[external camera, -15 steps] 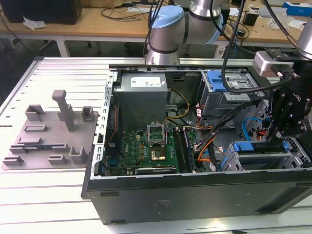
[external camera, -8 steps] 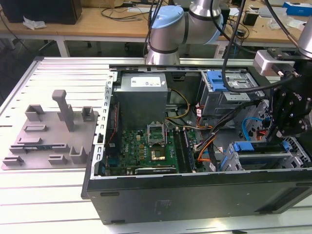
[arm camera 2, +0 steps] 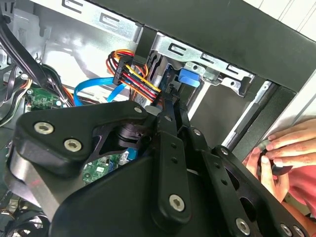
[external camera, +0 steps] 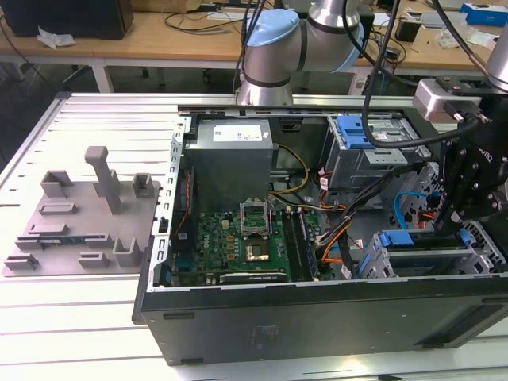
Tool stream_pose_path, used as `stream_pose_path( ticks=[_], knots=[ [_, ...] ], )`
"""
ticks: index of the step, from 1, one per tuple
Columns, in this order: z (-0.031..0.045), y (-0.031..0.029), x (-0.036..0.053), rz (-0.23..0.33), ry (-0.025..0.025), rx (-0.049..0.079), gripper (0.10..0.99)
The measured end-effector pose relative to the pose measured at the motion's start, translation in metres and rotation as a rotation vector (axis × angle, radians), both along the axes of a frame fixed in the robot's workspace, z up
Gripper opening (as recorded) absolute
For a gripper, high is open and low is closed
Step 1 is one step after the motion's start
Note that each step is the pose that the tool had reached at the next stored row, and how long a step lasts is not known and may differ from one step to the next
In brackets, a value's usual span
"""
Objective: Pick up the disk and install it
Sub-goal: 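Insert the first disk wire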
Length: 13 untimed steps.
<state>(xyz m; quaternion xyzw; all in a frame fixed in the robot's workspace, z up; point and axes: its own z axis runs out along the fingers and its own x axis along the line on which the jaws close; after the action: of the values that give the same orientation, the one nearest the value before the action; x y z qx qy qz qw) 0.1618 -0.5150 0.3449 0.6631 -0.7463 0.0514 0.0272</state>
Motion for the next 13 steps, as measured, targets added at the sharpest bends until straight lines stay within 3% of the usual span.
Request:
stream_pose_path(
  ticks=[13],
  knots=[
    [-0.0031,0.0001,-0.0004,0.0,0.0,0.0,0.165]
  ],
)
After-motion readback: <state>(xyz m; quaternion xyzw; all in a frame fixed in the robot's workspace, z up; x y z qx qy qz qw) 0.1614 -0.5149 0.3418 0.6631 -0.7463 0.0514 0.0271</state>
